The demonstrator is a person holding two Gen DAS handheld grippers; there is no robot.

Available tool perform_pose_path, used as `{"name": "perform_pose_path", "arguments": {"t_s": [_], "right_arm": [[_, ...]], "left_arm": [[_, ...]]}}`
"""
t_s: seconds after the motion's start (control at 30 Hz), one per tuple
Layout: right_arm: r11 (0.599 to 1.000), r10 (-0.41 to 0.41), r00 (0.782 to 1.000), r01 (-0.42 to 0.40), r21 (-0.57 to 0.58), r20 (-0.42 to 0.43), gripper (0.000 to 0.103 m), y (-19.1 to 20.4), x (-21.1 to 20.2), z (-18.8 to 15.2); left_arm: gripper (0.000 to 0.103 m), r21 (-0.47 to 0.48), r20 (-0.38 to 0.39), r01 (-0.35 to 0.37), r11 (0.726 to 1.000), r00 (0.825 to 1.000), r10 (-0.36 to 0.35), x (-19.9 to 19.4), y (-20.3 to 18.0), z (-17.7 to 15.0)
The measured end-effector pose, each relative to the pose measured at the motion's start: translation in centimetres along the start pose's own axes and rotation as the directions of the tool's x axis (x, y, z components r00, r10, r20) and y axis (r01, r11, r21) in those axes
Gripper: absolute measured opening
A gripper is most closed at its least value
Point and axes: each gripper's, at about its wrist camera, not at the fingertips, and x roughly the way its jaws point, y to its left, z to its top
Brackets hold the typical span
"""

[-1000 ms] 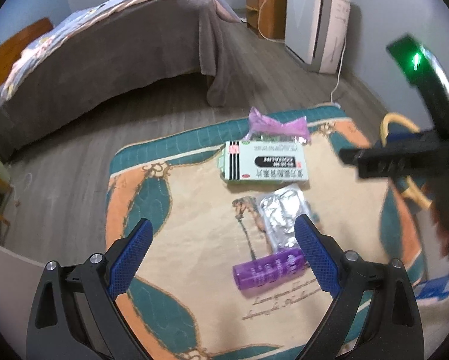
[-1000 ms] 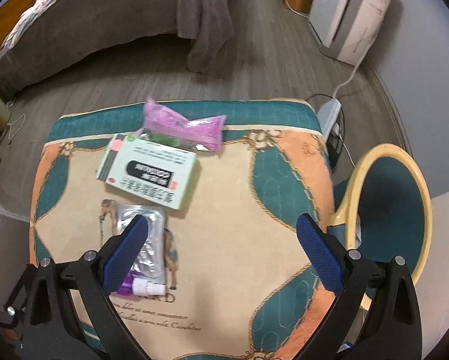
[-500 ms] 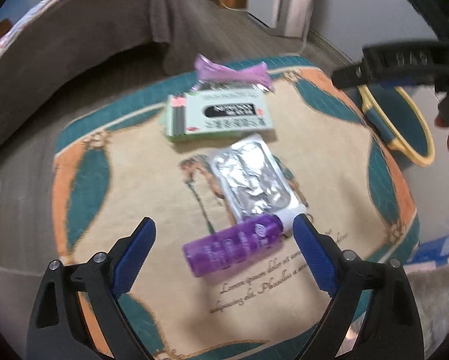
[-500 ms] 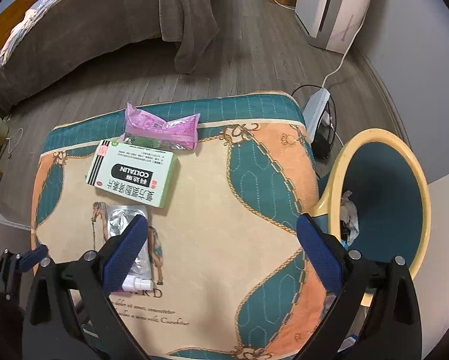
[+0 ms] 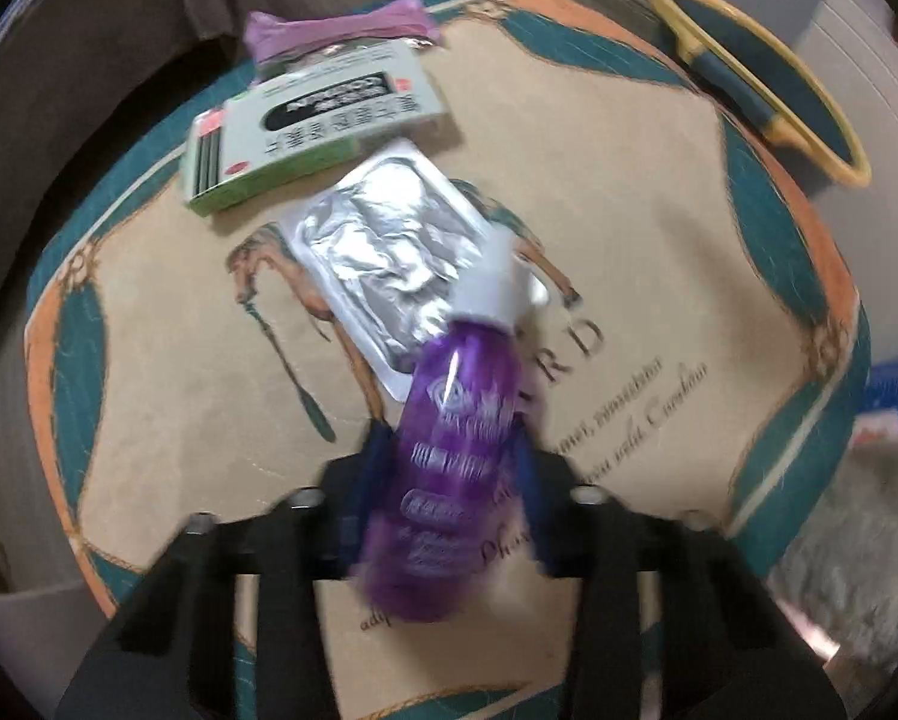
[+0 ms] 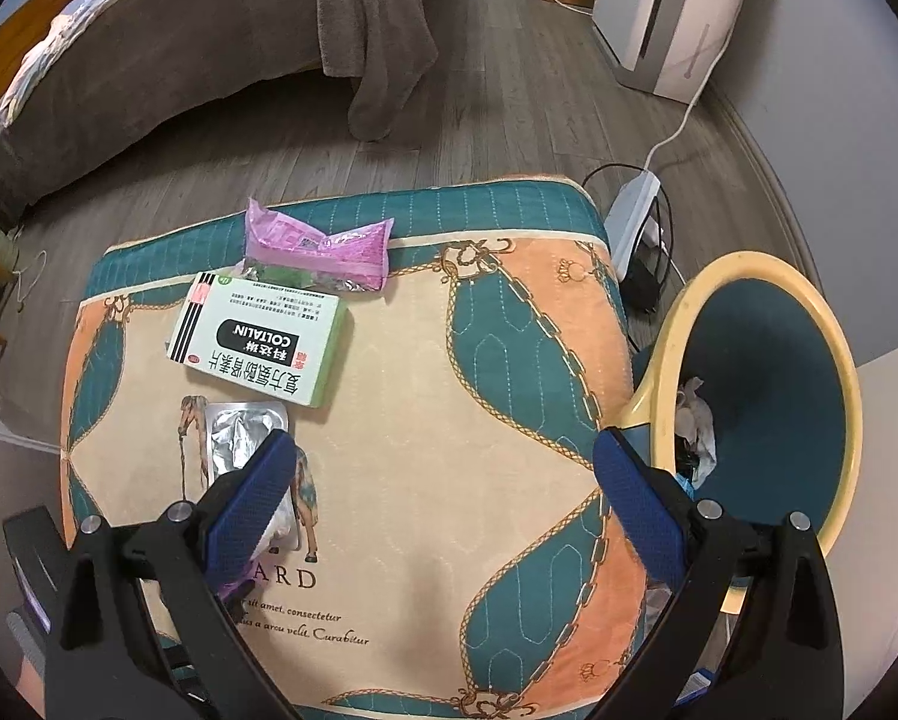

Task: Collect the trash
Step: 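Grasp the purple spray bottle with the left tool while the right grasps the foil blister pack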

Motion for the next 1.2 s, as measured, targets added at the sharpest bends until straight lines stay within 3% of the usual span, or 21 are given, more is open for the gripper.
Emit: {"name": "perform_pose_path", "arguments": {"t_s": [0.1,0.27,0.4,0.53,0.73,0.9,1.13,1.2], "right_arm": [[1.0,-0.003,1.0,0.003,-0.005,-0.002,0.097,0.3,0.1,0.0],[1.0,-0.005,1.0,0.005,0.0,-0.027,0.097,1.2,1.3,-0.5],[1.0,0.024,0.997,-0.023,0.017,-0.07,0.097,3.1,2.9,-1.3],[0.996,0.089,0.99,-0.088,0.015,-0.113,0.097,6.0,4.4,-1.9],[0.995,0.093,0.987,-0.098,-0.029,-0.133,0.095,10.4,6.2,-2.4],[0.997,0.082,0.983,-0.083,-0.001,-0.166,0.093,11.9,8.1,-2.6],[0.998,0.054,0.978,-0.058,-0.01,-0.203,0.091,14.0,10.4,-2.3],[0.999,0.035,0.977,-0.043,-0.032,-0.212,0.085,14.5,11.0,-2.2]], "left_arm": [[0.034,0.013,0.009,0.03,0.999,1.0,-0.03,-0.9,-0.2,-0.3],[0.033,0.0,0.033,0.007,1.0,0.999,-0.007,-3.3,1.3,-1.3],[0.033,-0.123,0.049,-0.014,0.992,0.999,0.02,-4.2,4.9,-1.9],[0.033,-0.247,0.019,-0.054,0.968,0.998,0.06,-3.5,8.9,-2.8],[0.033,-0.345,0.0,-0.026,0.938,1.0,0.028,-2.4,12.2,-4.0],[0.034,-0.344,-0.047,-0.055,0.937,0.998,0.041,-0.9,13.6,-4.6],[0.038,-0.363,-0.019,-0.037,0.931,0.999,0.032,-1.0,15.0,-5.2],[0.039,-0.362,-0.013,-0.03,0.932,1.0,0.027,-0.7,15.1,-5.3]]}}
